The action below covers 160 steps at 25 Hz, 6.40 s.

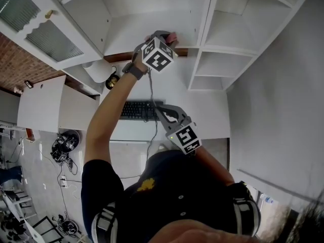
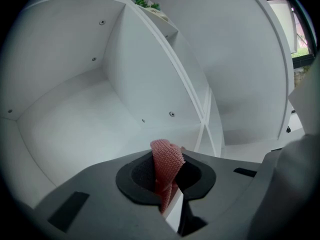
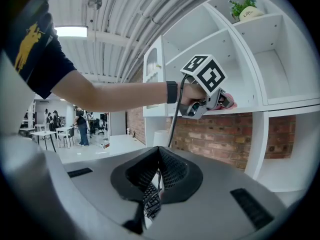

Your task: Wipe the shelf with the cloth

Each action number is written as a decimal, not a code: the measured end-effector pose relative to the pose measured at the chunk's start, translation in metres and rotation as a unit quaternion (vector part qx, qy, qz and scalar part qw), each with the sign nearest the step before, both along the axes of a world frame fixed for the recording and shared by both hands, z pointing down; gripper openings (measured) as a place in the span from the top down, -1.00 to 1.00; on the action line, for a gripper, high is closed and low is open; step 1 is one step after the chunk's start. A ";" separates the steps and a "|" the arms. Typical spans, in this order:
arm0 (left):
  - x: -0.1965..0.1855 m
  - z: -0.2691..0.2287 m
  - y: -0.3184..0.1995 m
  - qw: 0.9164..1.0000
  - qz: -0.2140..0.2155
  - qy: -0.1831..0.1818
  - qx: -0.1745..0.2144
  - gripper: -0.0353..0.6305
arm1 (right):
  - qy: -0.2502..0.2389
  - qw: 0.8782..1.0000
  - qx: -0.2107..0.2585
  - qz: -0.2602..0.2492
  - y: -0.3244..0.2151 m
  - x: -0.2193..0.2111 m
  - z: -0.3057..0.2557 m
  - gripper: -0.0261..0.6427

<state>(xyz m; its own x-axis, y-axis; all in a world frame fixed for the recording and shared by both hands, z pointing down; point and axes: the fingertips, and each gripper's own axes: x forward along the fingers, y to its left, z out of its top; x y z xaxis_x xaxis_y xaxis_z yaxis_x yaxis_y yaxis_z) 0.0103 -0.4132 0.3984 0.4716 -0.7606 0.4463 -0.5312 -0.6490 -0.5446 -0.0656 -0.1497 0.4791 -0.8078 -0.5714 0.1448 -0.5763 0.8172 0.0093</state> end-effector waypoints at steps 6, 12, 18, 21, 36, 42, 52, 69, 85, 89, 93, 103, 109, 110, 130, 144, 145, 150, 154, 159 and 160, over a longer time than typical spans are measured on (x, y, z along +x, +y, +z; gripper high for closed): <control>-0.005 0.001 0.001 1.000 -0.002 0.003 -0.002 0.70 | -0.007 1.000 -0.006 -0.005 0.001 -0.004 0.000 0.91; -0.007 0.000 0.001 1.000 -0.004 0.006 0.000 0.70 | -0.007 1.000 -0.004 -0.002 -0.001 -0.002 -0.001 0.91; -0.011 0.000 -0.001 1.000 -0.007 0.007 0.004 0.70 | -0.005 1.000 -0.004 0.002 -0.003 -0.001 0.000 0.91; -0.011 0.000 0.000 1.000 -0.007 0.006 0.006 0.70 | -0.005 1.000 -0.003 0.004 -0.003 0.001 0.001 0.91; -0.015 -0.002 0.001 1.000 -0.009 0.011 0.023 0.69 | -0.006 1.000 -0.003 0.012 -0.004 0.006 0.000 0.91; -0.016 -0.005 0.002 0.999 -0.009 0.024 0.025 0.69 | -0.006 1.000 -0.004 0.011 -0.004 0.005 0.000 0.91; -0.035 -0.001 -0.006 0.999 -0.035 -0.002 0.019 0.69 | -0.004 1.000 0.000 0.015 -0.008 0.006 -0.001 0.91; -0.087 -0.001 -0.010 0.996 -0.083 0.002 0.023 0.69 | -0.003 1.000 0.003 -0.009 -0.008 -0.005 -0.002 0.91; -0.209 -0.002 -0.002 0.980 -0.199 0.017 0.019 0.69 | -0.002 0.998 0.003 -0.066 0.015 -0.045 -0.001 0.91; -0.213 -0.002 -0.003 0.978 -0.206 0.020 0.020 0.69 | -0.001 0.998 0.002 -0.062 0.016 -0.045 0.000 0.91; -0.221 -0.003 -0.002 0.971 -0.236 0.024 0.032 0.69 | -0.001 0.999 0.002 -0.053 0.018 -0.040 0.000 0.91; -0.237 -0.003 0.001 0.955 -0.289 0.042 0.045 0.69 | -0.002 0.999 0.004 -0.047 0.018 -0.038 -0.002 0.91; -0.235 -0.013 0.007 0.956 -0.283 0.028 0.075 0.69 | 0.000 1.000 0.004 -0.027 0.005 -0.029 0.004 0.91; -0.232 -0.018 0.012 0.956 -0.278 0.034 0.084 0.69 | -0.001 1.000 0.004 -0.013 -0.003 -0.022 0.005 0.91; -0.210 -0.021 0.127 0.922 -0.247 0.272 0.121 0.69 | -0.047 0.980 0.078 0.177 -0.086 0.097 -0.053 0.91; -0.209 0.066 0.186 0.920 -0.249 0.297 0.048 0.68 | -0.041 0.974 0.087 0.204 -0.082 0.138 -0.063 0.91; -0.214 0.071 0.189 0.920 -0.254 0.295 0.045 0.68 | -0.041 0.974 0.085 0.206 -0.081 0.142 -0.063 0.91; -0.230 0.075 0.193 0.907 -0.275 0.315 0.041 0.68 | -0.037 0.970 0.086 0.226 -0.080 0.155 -0.063 0.91; -0.222 0.073 0.188 0.911 -0.266 0.312 0.045 0.68 | -0.039 0.969 0.082 0.229 -0.080 0.157 -0.060 0.91; -0.215 0.070 0.185 0.913 -0.257 0.313 0.042 0.68 | -0.040 0.971 0.081 0.220 -0.078 0.147 -0.060 0.91; -0.216 0.071 0.185 0.913 -0.257 0.313 0.041 0.68 | -0.040 0.972 0.082 0.218 -0.077 0.145 -0.060 0.91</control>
<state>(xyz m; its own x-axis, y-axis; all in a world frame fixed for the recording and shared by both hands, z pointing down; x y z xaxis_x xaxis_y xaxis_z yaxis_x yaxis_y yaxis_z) -0.2056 -0.2278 0.4691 0.1854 -0.9723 0.1424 -0.9784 -0.1962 -0.0657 0.0797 -0.2270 0.4187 -0.4884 -0.8721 -0.0298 -0.8718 0.4862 0.0598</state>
